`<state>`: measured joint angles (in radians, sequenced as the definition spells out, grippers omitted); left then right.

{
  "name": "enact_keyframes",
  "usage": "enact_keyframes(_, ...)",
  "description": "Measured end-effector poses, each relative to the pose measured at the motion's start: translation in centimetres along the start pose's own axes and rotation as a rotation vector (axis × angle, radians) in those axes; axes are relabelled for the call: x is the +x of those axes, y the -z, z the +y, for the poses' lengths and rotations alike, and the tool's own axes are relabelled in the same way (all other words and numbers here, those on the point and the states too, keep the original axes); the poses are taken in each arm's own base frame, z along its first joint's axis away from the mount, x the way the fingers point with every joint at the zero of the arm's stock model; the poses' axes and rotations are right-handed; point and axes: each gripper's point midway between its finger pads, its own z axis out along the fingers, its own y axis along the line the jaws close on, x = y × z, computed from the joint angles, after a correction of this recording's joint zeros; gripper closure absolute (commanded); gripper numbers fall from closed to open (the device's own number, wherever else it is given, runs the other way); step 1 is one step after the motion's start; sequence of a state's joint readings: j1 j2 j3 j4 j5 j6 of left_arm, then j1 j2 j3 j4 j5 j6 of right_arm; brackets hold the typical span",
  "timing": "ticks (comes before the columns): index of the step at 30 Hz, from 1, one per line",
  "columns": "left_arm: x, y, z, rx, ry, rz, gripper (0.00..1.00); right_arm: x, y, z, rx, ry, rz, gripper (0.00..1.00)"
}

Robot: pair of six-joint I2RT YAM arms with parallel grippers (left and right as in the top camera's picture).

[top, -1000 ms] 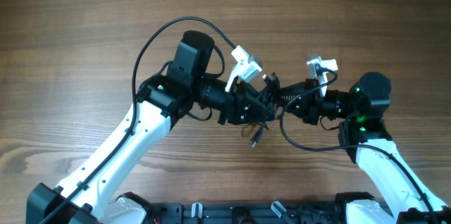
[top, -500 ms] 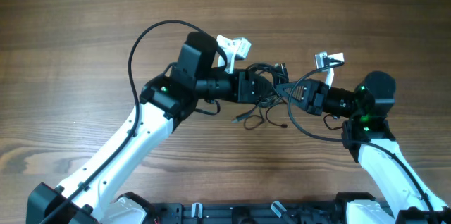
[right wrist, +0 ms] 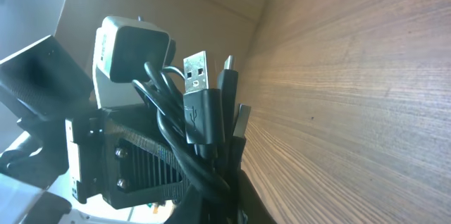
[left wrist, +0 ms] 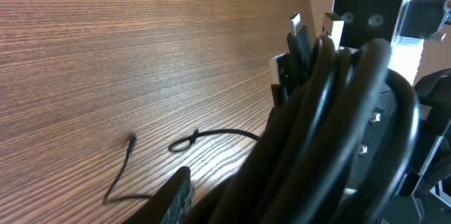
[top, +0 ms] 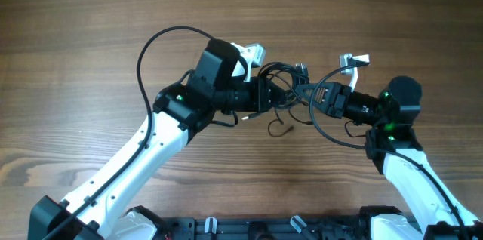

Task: Untangle cables

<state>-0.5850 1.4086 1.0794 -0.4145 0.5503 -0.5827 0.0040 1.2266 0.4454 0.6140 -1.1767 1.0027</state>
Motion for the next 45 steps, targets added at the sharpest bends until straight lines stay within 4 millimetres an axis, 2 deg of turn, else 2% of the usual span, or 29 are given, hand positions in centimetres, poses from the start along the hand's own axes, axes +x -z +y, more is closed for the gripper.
enact_keyframes(2, -0.1, 0.1, 0.2, -0.004, 0.004, -0.002, 0.77, 0.1, 0.0, -0.4, 0.015, -0.034, -0.002, 0.96)
enact_keyframes(4, -0.1, 0.1, 0.3, -0.012, 0.009, -0.005, 0.77, 0.4, 0.0, -1.1, 0.034, -0.083, 0.005, 0.96)
enact_keyframes(8, -0.3, 0.1, 0.8, -0.039, 0.012, -0.020, 0.67, 0.9, 0.1, -1.9, 0.061, -0.133, 0.012, 0.95)
enact_keyframes(13, -0.9, 0.3, 1.6, -0.075, 0.001, -0.047, 0.57, 1.2, 0.1, -1.8, 0.053, -0.043, 0.031, 0.95)
enact_keyframes(21, 0.1, 0.3, 1.4, -0.053, -0.153, 0.009, 0.78, 2.5, 0.2, -0.7, -0.021, 0.097, 0.108, 0.92)
enact_keyframes(24, 0.5, 0.3, 1.7, -0.062, -0.165, 0.022, 0.80, 2.9, 0.3, -0.4, -0.044, 0.130, 0.128, 0.91)
enact_keyframes(25, 0.6, 0.3, 1.8, -0.064, -0.166, 0.026, 0.78, 2.9, 0.3, -0.3, -0.046, 0.139, 0.129, 0.91)
enact_keyframes(26, 0.6, 0.4, 1.9, -0.067, -0.164, 0.029, 0.73, 3.0, 0.4, -0.3, -0.052, 0.150, 0.133, 0.91)
enact_keyframes(32, -0.3, 1.2, 3.4, -0.096, -0.134, 0.011, 0.69, 2.5, 0.9, -0.4, -0.049, 0.188, 0.116, 0.93)
enact_keyframes(35, -0.5, 1.3, 3.6, -0.100, -0.128, 0.005, 0.81, 2.6, 0.9, -0.5, -0.049, 0.194, 0.116, 0.93)
enact_keyframes(36, -0.5, 1.3, 3.6, -0.100, -0.131, 0.006, 0.82, 2.6, 0.9, -0.5, -0.049, 0.194, 0.116, 0.93)
enact_keyframes(37, -0.5, 1.3, 3.6, -0.100, -0.134, 0.006, 0.81, 2.6, 0.9, -0.5, -0.049, 0.195, 0.116, 0.93)
enact_keyframes(40, -0.4, 1.3, 3.5, -0.094, -0.132, 0.010, 0.59, 2.6, 0.9, -0.4, -0.051, 0.197, 0.118, 0.93)
enact_keyframes(43, -0.2, 1.3, 3.5, -0.087, -0.124, 0.020, 0.44, 2.7, 0.9, -0.3, -0.057, 0.197, 0.123, 0.93)
enact_keyframes(44, -0.1, 1.3, 3.5, -0.087, -0.119, 0.024, 0.46, 2.7, 0.9, -0.3, -0.058, 0.196, 0.124, 0.93)
enact_keyframes(45, 0.2, 1.3, 3.6, -0.092, -0.115, 0.036, 0.55, 2.8, 0.9, -0.3, -0.061, 0.196, 0.127, 0.93)
